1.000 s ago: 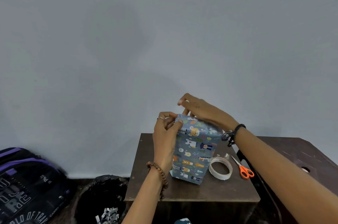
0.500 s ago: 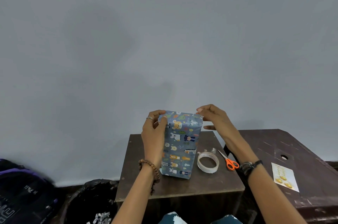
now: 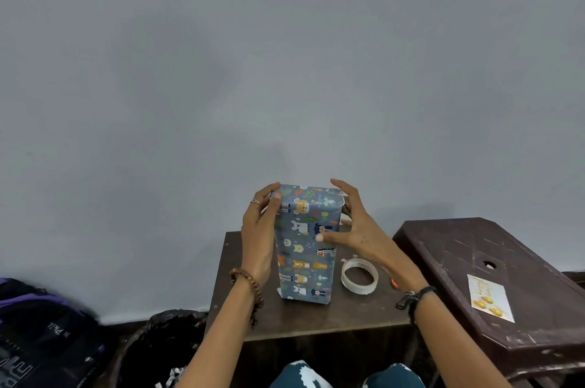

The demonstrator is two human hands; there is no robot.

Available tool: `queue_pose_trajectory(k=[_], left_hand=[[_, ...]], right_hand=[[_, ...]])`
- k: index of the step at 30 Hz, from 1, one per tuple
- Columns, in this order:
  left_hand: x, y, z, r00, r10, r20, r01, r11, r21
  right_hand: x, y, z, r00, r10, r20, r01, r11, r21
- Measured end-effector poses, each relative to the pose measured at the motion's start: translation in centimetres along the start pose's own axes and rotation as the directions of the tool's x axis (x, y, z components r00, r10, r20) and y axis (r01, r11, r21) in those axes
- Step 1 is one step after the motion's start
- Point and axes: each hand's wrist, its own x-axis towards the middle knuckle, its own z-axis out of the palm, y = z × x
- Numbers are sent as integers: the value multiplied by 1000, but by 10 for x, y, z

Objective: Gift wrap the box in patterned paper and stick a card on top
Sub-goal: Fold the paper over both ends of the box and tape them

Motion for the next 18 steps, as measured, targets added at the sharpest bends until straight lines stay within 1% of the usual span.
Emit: queue_pose_trajectory(k=[2,4,8,10,12,13,15,16,17,18], left_hand=[[-7,-2,-1,999,-48,2,48,998,-36],[-14,-4,-2,998,-65,-15,65,998,-12],[-19,-3,-2,996,-89,-10,90,995,50],[-20,1,5,993,-114,11,114,993,41],[-24,0,14,991,-137,-1,137,991,12],[-26,-3,18,988,-152,-18,152,988,-6],[-31,-13,23,977,-201,-70,201,980,-15],[-33,-21,24,961,-261,-87,259,965,-35],[-36,-29,25,936,-342,-84,336,939,-79],[-37,-37,25,904,-422,-64,411,901,-143]], right_hand=[[2,1,1,991,-15,-132,20,999,36],[5,-4,-1,973,-46,-224,55,998,33],[5,-23,-1,943,-142,-300,145,989,-14],[4,-31,4,900,-191,-392,202,979,-14],[3,-33,11,811,-173,-559,227,974,27],[4,-32,16,751,-125,-648,216,974,62],[5,-24,27,634,49,-772,186,959,214],[6,-18,32,585,164,-794,193,923,333],[6,-11,38,549,285,-786,224,856,467],[4,-5,44,531,397,-748,260,764,590]])
